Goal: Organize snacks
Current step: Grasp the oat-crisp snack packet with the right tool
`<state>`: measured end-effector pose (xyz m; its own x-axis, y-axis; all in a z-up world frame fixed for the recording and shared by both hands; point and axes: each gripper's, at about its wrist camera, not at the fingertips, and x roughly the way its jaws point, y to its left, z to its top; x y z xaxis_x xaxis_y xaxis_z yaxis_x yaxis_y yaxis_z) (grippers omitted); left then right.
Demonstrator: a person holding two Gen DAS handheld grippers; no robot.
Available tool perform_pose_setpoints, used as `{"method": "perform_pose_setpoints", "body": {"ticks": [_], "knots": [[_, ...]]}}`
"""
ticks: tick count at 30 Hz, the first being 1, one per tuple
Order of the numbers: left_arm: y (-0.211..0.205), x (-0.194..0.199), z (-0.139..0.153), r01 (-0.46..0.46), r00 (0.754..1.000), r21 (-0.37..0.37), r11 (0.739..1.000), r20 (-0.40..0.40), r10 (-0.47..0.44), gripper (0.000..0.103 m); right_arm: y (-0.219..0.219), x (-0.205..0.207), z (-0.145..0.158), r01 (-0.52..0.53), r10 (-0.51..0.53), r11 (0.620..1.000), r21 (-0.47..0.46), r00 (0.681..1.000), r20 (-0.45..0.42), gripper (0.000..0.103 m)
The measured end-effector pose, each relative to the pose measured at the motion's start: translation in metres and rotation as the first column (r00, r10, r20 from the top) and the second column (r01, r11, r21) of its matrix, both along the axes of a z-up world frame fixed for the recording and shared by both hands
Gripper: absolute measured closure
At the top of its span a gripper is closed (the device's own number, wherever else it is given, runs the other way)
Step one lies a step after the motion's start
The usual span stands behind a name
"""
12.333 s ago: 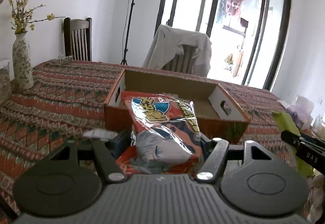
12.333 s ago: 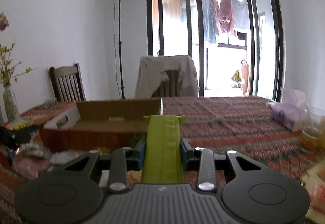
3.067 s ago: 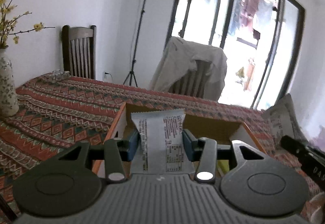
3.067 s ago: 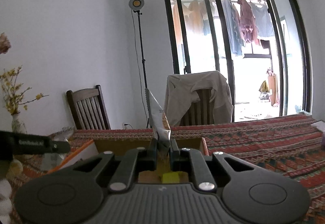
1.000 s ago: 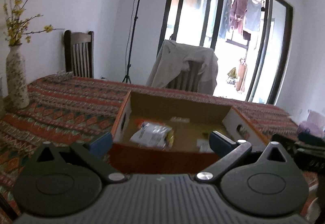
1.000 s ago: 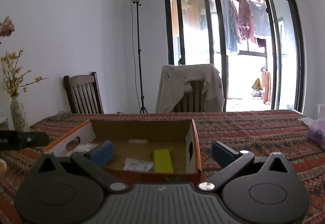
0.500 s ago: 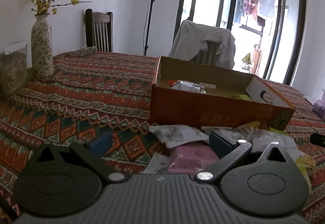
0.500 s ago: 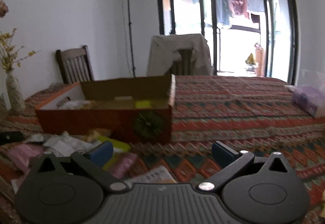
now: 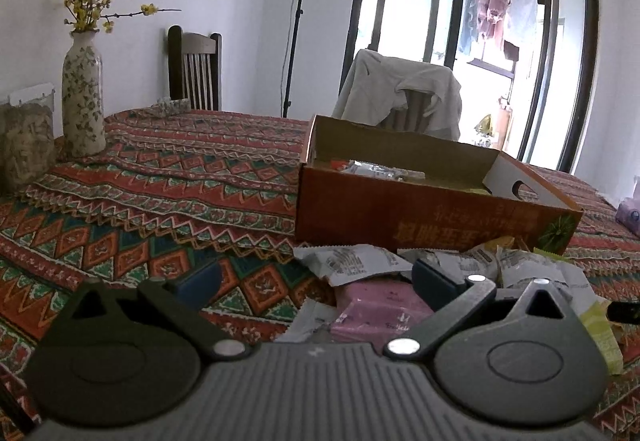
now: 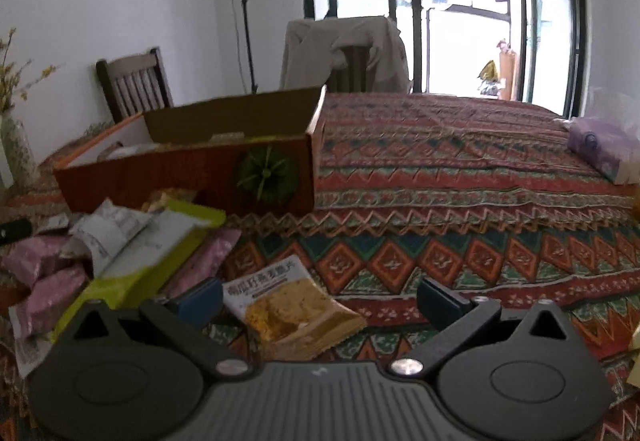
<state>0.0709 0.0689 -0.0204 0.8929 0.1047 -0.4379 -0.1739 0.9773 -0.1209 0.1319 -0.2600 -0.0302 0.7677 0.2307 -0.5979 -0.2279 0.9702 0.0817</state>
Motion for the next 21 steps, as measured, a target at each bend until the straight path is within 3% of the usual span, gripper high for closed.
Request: {"method": "perform_pose_setpoints", "body": {"ticks": [6,12,15,17,20,21], "knots": [[0.003,0.000,0.000,-0.003,1.000,-0.019,1.000,0.001,0.003,0.000,0.017,0.015,-0.007,-0.062,0.056,0.993,-0.102,0.996,-0.067,0.002],[0.006,0.000,-0.001,0.003,1.000,-0.040,0.999,0.000,-0.003,0.000,0.013,0.024,-0.006,-0.107,0.100,0.992,-0.065,0.990,-0.096,0.010],[0.007,0.000,-0.001,0.004,1.000,-0.051,0.999,-0.001,-0.004,0.000,0.015,0.021,-0.004,-0.131,0.126,0.990,-0.059,0.988,-0.084,0.025],[0.009,0.000,-0.001,0.003,1.000,-0.059,0.998,-0.002,-0.003,0.000,0.018,0.018,-0.002,-0.147,0.142,0.987,-0.058,0.987,-0.077,0.045],[0.011,0.000,-0.001,0.003,1.000,-0.071,0.997,-0.006,-0.003,0.000,0.021,0.014,-0.001,-0.158,0.153,0.986,-0.060,0.985,-0.074,0.059],[0.011,0.001,-0.001,0.003,1.000,-0.074,0.997,-0.007,-0.003,0.000,0.021,0.013,0.000,-0.156,0.152,0.986,-0.060,0.986,-0.073,0.060]]}}
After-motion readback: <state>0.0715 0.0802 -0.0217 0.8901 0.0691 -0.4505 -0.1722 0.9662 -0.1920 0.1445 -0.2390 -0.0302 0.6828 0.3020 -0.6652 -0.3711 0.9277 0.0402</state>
